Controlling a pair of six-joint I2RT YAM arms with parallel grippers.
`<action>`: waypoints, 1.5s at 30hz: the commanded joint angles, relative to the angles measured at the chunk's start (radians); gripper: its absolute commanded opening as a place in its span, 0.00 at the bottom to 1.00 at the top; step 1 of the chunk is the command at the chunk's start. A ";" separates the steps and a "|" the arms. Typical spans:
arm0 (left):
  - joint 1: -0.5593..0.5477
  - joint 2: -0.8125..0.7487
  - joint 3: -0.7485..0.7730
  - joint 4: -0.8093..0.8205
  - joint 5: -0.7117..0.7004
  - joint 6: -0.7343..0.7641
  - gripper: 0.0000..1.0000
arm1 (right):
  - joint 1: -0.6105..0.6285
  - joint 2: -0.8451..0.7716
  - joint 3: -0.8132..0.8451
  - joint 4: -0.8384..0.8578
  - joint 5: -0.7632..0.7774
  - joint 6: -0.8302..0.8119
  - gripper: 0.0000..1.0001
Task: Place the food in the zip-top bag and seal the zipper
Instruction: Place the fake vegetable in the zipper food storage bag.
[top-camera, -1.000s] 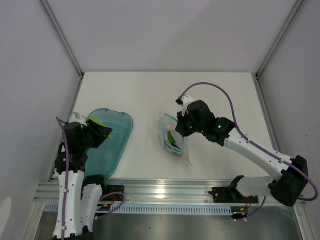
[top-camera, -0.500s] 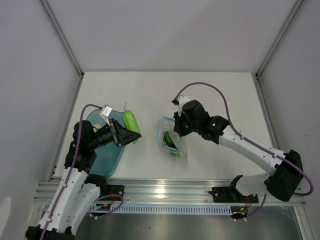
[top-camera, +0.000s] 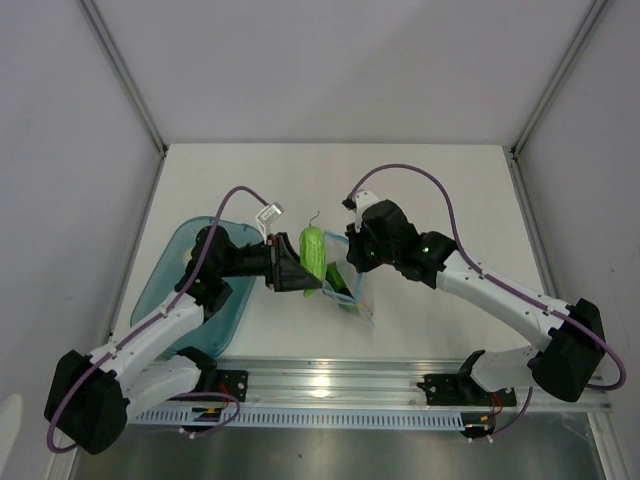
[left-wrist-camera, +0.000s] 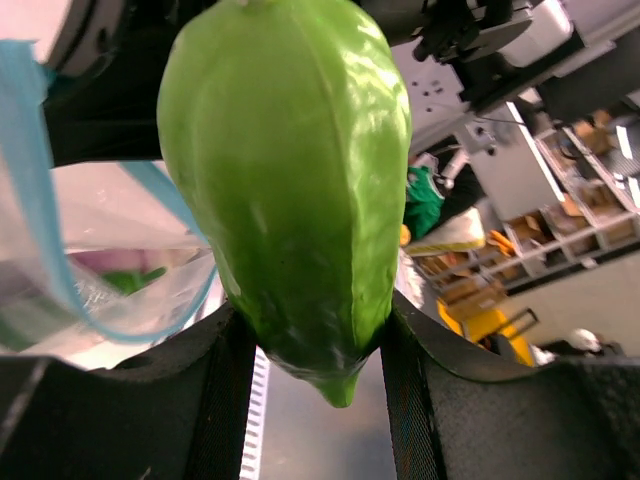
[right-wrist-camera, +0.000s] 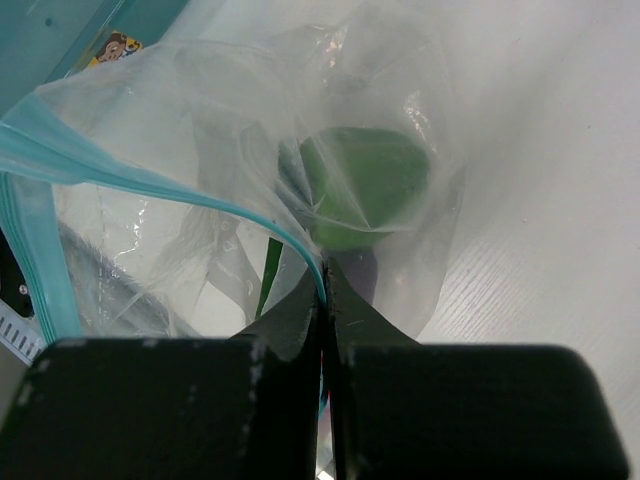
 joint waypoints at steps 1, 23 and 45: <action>-0.032 0.090 -0.017 0.330 0.097 -0.189 0.01 | 0.009 -0.007 0.032 0.022 0.031 -0.011 0.00; -0.115 0.178 0.043 0.071 -0.025 -0.210 0.01 | 0.010 -0.041 0.010 0.046 0.123 -0.028 0.00; -0.089 0.245 0.060 -0.141 -0.137 -0.387 0.01 | 0.124 -0.135 -0.057 0.158 0.129 -0.176 0.00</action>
